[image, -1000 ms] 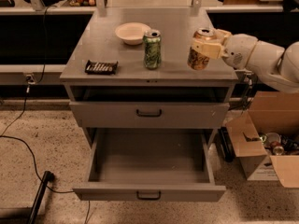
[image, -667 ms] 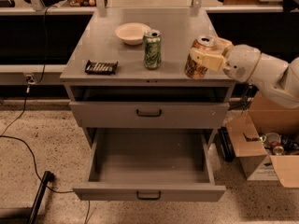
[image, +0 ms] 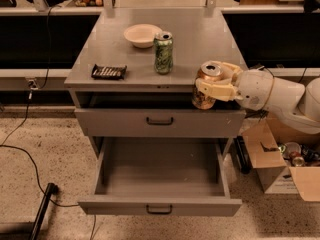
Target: Place orange can into middle drawer
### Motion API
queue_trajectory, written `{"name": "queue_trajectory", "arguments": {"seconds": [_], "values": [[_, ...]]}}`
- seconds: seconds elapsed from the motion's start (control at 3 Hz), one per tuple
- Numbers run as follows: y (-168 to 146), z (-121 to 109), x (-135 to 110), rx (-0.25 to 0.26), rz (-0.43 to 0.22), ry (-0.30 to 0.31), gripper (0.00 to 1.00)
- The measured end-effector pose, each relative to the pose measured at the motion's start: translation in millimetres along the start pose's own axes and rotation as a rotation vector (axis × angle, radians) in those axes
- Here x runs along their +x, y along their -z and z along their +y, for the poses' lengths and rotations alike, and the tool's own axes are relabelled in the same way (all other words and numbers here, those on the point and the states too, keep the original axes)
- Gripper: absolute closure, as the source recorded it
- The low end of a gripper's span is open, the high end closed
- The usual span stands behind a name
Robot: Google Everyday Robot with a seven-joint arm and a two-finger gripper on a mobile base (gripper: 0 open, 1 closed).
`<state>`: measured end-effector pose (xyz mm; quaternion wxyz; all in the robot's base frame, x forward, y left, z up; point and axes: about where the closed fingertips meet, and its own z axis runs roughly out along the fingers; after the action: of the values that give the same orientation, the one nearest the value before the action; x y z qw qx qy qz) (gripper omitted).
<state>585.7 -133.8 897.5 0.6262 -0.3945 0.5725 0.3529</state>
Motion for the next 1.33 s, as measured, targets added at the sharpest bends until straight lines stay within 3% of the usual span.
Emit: {"name": "queue_trajectory", "arguments": {"seconds": [0.33,0.67,1.0,1.33], "values": [[-10.4,-0.4,15.9,-0.012,0.021,-0.004,1.0],[-11.8,8.7,57.5,-0.08,-0.019,0.002,1.0],[6.8,8.6,122.1,-0.168,-0.106,0.033,1.0],[32.0,4.5,150.5,-0.222,-0.138,0.08,1.0]]}}
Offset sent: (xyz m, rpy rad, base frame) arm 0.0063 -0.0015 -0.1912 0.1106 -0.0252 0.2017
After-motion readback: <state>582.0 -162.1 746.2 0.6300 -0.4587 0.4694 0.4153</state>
